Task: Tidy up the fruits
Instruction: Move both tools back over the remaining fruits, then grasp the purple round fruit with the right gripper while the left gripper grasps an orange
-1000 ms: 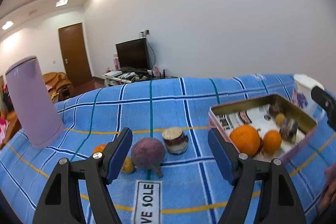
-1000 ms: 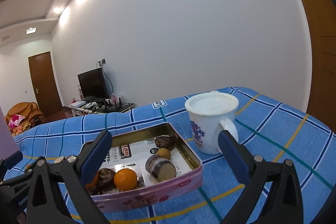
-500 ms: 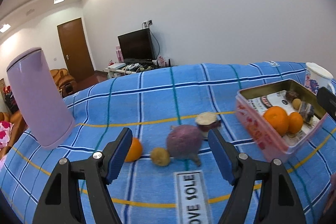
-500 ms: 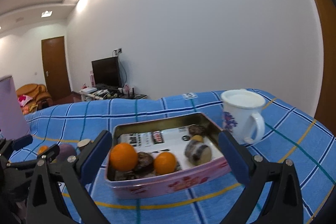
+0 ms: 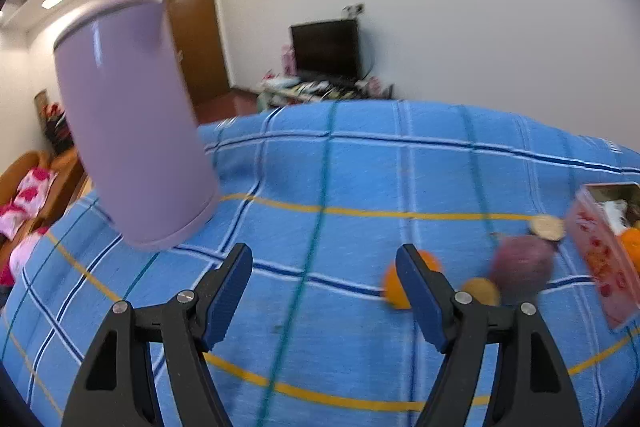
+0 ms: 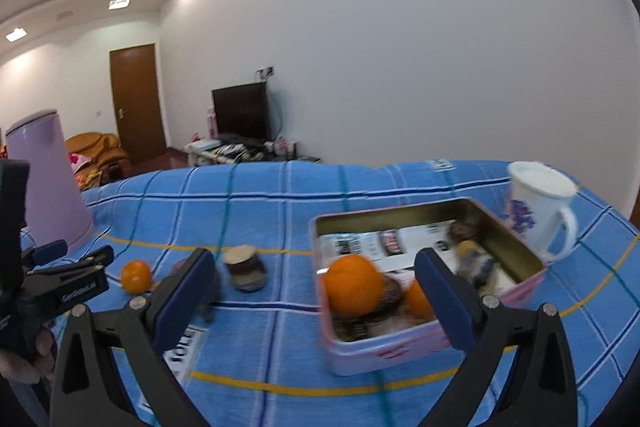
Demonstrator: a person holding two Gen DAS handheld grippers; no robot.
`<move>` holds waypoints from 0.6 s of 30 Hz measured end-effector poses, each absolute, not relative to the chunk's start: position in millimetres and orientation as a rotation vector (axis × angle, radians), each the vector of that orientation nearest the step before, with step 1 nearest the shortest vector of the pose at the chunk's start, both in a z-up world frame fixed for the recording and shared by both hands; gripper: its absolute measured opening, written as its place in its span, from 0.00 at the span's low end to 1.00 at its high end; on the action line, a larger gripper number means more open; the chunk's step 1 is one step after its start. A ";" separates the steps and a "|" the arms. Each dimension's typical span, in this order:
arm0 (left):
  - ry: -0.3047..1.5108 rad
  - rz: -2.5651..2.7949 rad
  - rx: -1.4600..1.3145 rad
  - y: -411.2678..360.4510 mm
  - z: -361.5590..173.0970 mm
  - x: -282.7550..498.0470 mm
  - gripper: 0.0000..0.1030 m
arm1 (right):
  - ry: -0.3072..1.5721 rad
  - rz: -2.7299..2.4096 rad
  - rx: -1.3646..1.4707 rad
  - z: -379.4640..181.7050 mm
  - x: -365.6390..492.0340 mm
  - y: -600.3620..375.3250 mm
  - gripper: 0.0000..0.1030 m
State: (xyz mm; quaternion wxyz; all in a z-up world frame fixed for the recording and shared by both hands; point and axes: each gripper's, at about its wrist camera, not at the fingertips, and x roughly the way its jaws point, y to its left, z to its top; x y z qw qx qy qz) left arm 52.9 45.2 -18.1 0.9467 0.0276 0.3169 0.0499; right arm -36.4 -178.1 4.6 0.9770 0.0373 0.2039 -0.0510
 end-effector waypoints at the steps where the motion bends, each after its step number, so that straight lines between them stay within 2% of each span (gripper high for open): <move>1: 0.660 0.113 0.049 50.1 -19.7 55.8 0.73 | 0.425 -0.089 0.075 3.3 -32.7 -173.1 0.95; 7: 0.721 0.189 0.036 74.9 -27.4 67.8 0.73 | 0.557 0.022 0.108 -10.8 -2.1 -145.3 0.86; 12: 0.714 0.235 0.044 89.3 -26.2 72.9 0.73 | 0.684 0.089 0.171 -26.0 25.3 -131.1 0.68; 18: 0.722 0.227 0.027 95.1 -25.2 74.0 0.73 | 0.813 0.122 0.296 -46.9 58.4 -125.8 0.67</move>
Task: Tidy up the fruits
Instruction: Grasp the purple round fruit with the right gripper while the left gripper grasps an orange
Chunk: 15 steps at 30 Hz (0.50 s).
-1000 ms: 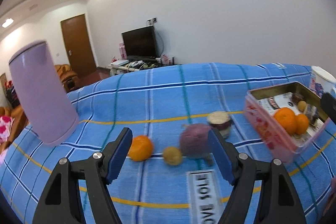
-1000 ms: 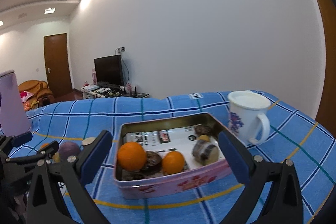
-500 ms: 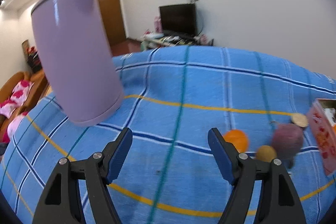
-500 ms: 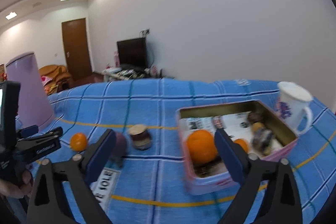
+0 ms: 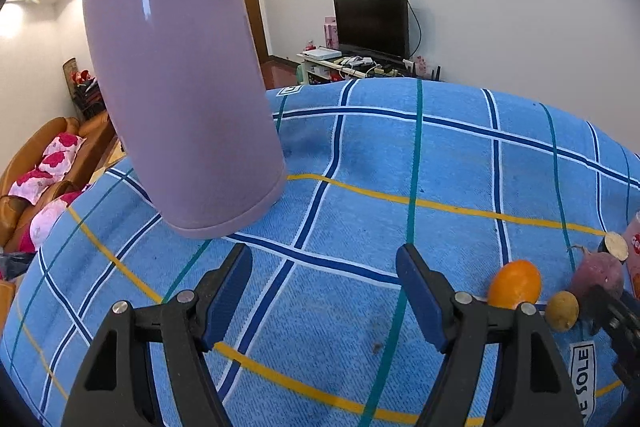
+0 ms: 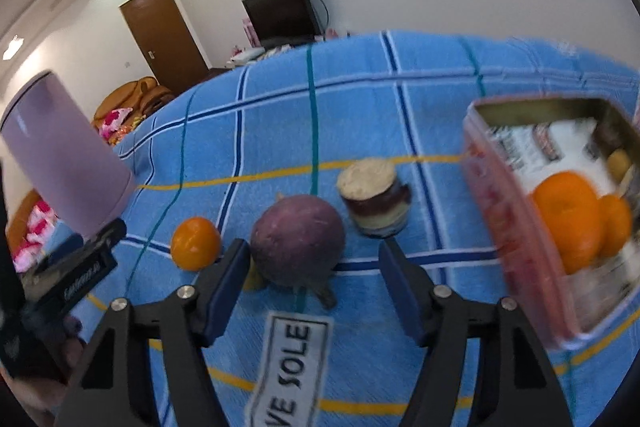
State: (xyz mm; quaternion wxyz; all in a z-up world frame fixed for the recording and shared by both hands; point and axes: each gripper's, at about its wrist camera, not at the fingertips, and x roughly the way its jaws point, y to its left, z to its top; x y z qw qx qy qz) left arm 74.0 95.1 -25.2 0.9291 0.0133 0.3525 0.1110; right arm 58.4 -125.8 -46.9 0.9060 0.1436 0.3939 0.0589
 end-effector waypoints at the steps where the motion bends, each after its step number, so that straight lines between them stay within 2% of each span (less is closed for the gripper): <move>1: 0.720 0.221 0.034 93.4 -25.0 73.6 0.73 | 0.836 0.124 0.320 -51.3 64.4 -125.6 0.68; 4: 0.711 0.200 0.058 86.9 -24.3 73.6 0.73 | 0.833 0.125 0.360 -53.2 71.7 -126.4 0.69; 5: 0.709 0.191 0.063 85.4 -23.8 73.7 0.73 | 0.834 0.124 0.349 -52.6 72.7 -124.8 0.63; 6: 0.707 0.179 0.064 84.2 -23.2 74.1 0.73 | 0.833 0.136 0.345 -51.7 73.0 -123.5 0.53; 15: 0.699 0.030 0.004 80.9 -18.9 74.2 0.73 | 0.767 0.261 0.436 -44.6 46.2 -134.5 0.52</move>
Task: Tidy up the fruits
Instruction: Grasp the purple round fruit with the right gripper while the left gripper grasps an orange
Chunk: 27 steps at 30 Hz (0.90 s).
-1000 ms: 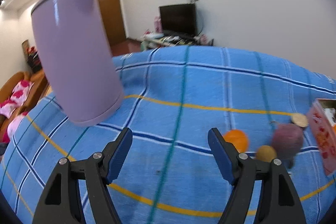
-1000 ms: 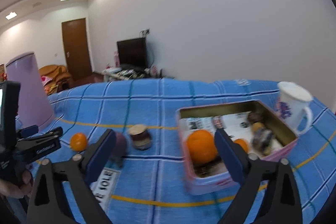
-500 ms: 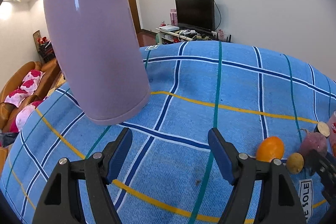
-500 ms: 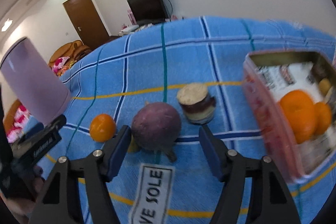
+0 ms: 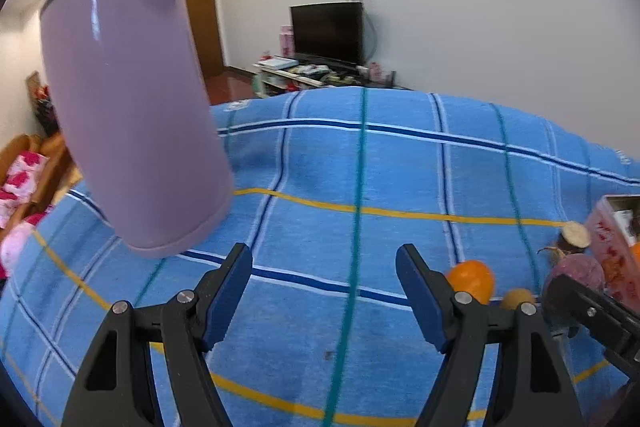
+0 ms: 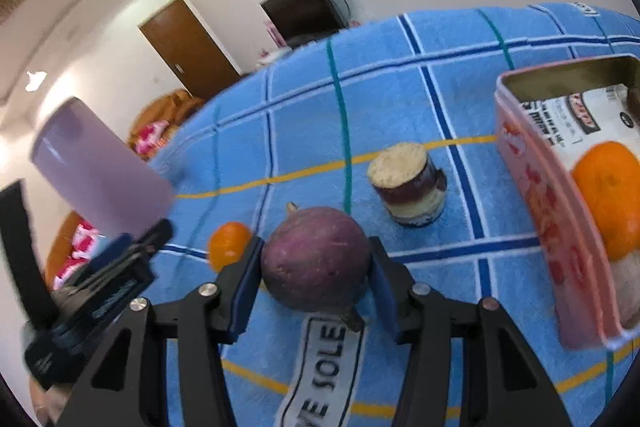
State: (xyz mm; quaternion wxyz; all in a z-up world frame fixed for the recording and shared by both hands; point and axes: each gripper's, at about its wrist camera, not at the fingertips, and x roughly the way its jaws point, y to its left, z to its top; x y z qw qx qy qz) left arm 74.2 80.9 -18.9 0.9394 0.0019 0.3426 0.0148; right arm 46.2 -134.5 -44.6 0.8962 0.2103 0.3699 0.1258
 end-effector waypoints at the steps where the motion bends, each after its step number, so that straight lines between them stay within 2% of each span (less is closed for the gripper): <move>1: 0.698 0.011 -0.006 80.2 -18.3 73.9 0.73 | 0.742 0.272 0.438 -39.5 40.4 -136.1 0.52; 9: 0.672 -0.163 -0.022 58.1 -17.2 70.2 0.73 | 0.531 0.195 0.223 -0.6 -15.9 -147.5 0.52; 19: 0.816 -0.205 0.042 20.2 -35.9 98.6 0.73 | 0.499 0.163 0.286 4.7 -15.2 -171.4 0.52; 20: 0.817 -0.198 0.058 17.0 -36.7 100.5 0.71 | 0.495 0.161 0.293 5.0 -15.8 -173.5 0.52; 21: 0.824 -0.207 0.062 14.0 -37.7 103.3 0.62 | 0.485 0.157 0.301 6.4 -18.4 -179.0 0.52; 24: 0.878 -0.277 0.010 11.7 -45.2 111.5 0.46 | 0.449 0.138 0.322 12.2 -22.8 -192.1 0.52; 27: 0.887 -0.281 0.007 10.5 -46.7 114.1 0.44 | 0.435 0.125 0.357 14.5 -23.7 -201.3 0.52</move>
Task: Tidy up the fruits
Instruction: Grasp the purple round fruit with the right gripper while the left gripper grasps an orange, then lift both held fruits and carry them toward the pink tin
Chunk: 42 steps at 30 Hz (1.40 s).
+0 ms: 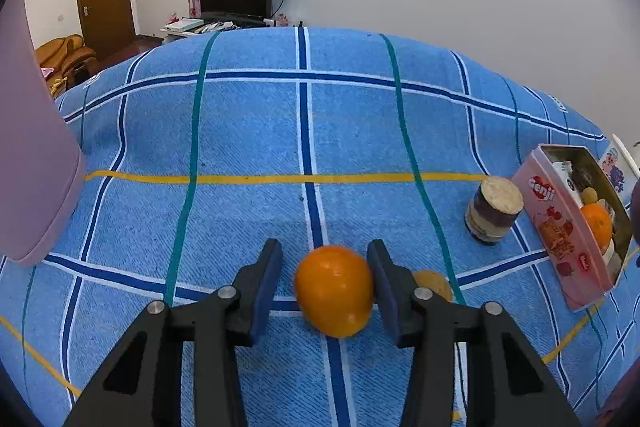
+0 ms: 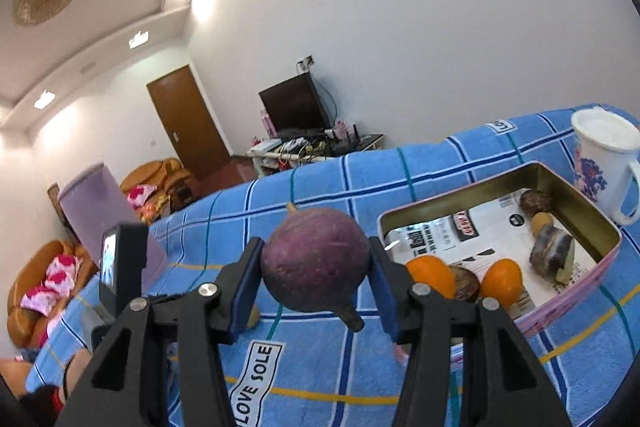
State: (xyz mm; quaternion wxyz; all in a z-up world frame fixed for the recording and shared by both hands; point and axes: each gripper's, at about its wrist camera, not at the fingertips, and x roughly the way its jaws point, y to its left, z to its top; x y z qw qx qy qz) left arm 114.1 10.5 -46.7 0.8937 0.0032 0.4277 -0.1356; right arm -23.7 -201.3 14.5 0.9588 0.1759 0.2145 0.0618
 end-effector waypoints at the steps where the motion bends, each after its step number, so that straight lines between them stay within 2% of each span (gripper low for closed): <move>1: 0.887 -0.282 0.004 11.0 -46.5 114.0 0.44 | 0.435 0.122 0.369 14.4 -23.6 -204.1 0.52; 2: 0.887 -0.280 0.000 11.5 -46.4 114.4 0.36 | 0.436 0.119 0.376 14.0 -23.4 -205.5 0.52; 6: 0.873 -0.276 -0.052 24.4 -43.0 111.6 0.36 | 0.447 0.122 0.375 12.3 -21.2 -204.6 0.52; 10: 0.749 -0.219 -0.142 52.0 -28.4 91.7 0.36 | 0.431 0.116 0.343 14.1 -23.0 -200.6 0.52; 18: 0.492 -0.012 0.041 35.8 -0.7 45.8 0.36 | 0.396 0.085 0.209 14.7 -27.4 -180.6 0.52; 42: 0.505 -0.033 0.098 -7.2 -3.0 8.4 0.36 | 0.387 0.091 -0.007 10.0 -48.3 -161.9 0.52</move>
